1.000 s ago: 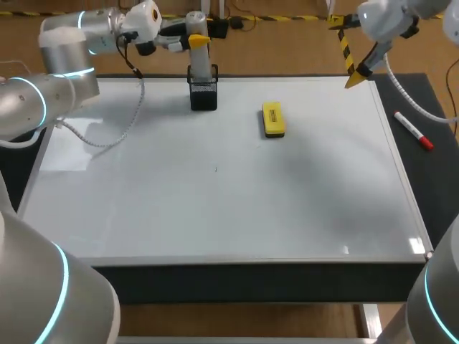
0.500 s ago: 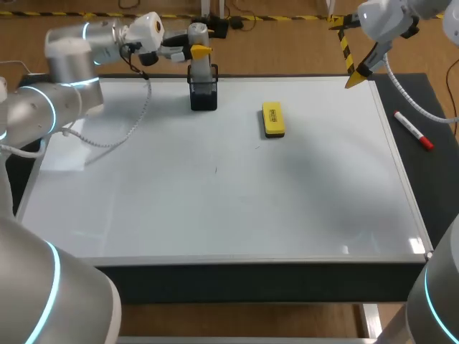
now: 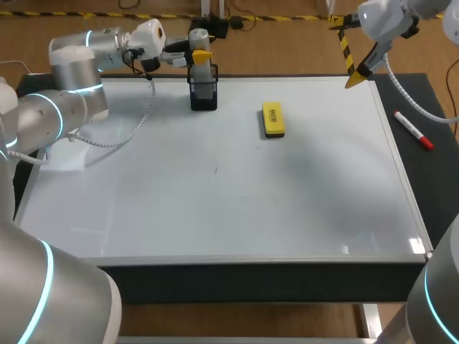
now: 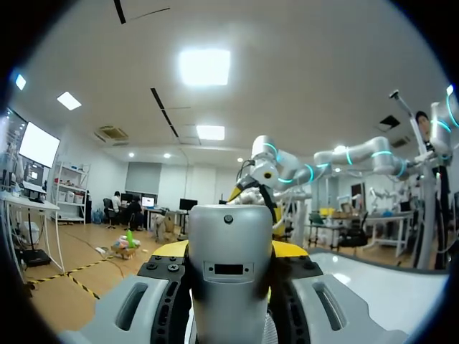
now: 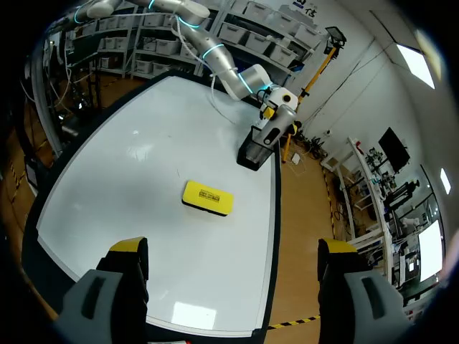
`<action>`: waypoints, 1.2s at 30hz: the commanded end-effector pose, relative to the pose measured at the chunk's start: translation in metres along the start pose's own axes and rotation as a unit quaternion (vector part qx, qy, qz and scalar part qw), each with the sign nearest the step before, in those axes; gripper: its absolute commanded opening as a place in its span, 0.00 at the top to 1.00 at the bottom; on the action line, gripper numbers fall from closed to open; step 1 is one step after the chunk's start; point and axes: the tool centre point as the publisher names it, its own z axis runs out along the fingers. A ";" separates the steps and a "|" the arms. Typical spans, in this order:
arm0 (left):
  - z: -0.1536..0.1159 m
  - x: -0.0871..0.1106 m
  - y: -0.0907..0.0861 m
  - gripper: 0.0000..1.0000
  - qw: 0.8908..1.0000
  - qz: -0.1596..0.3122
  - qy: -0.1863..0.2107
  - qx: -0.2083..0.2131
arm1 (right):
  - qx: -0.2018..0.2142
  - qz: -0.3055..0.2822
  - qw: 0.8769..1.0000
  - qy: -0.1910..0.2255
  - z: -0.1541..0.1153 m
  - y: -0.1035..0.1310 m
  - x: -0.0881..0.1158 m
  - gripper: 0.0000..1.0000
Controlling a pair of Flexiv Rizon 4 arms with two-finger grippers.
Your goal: Pick up the inspection probe, press it on each red-marked spot on the whiteboard one by one, put down the probe, pick up the eraser, and wipe off all the red marks.
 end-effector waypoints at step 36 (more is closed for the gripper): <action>-0.026 0.011 -0.018 0.00 0.997 0.036 -0.009 -0.069 | 0.002 0.000 1.000 0.001 0.000 0.000 0.000 0.00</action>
